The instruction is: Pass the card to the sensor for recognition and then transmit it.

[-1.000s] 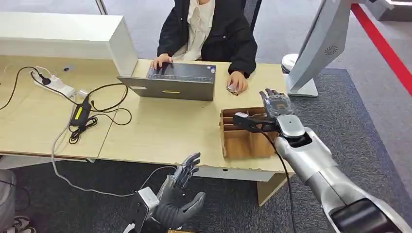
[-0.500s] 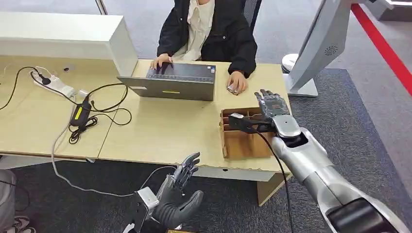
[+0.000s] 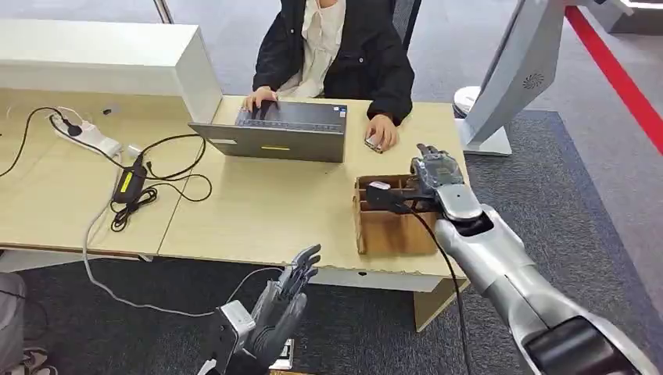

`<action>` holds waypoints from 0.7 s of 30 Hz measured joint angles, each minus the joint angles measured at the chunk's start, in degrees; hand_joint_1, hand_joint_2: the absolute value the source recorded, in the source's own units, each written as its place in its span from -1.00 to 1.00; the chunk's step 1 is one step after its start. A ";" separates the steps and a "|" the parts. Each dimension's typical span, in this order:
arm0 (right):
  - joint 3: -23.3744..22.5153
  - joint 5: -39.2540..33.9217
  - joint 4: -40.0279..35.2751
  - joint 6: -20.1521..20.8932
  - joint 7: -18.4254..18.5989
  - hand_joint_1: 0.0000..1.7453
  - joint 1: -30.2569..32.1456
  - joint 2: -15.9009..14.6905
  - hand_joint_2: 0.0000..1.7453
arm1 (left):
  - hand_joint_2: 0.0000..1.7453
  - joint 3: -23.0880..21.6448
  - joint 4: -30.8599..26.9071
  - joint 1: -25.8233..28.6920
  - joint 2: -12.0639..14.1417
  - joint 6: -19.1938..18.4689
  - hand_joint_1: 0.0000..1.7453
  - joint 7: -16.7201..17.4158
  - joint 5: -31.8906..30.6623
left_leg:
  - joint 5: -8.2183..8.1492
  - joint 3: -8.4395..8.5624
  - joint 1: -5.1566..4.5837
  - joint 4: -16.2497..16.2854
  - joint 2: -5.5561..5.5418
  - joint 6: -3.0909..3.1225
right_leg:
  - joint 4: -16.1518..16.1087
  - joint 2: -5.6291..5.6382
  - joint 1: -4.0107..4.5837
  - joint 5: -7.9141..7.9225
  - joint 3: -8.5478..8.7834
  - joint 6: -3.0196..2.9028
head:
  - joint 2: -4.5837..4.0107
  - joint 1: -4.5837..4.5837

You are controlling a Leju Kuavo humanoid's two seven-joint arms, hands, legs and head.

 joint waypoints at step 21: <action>0.09 0.18 0.68 -2.12 0.66 1.00 -0.11 0.37 1.00 | 1.00 0.00 0.00 -0.02 -0.02 -0.66 -1.00 0.28 0.07 | 0.00 0.01 0.00 0.00 0.00 0.00 | 0.00 0.00 0.00 0.00 -0.01 0.00 | 0.00 0.00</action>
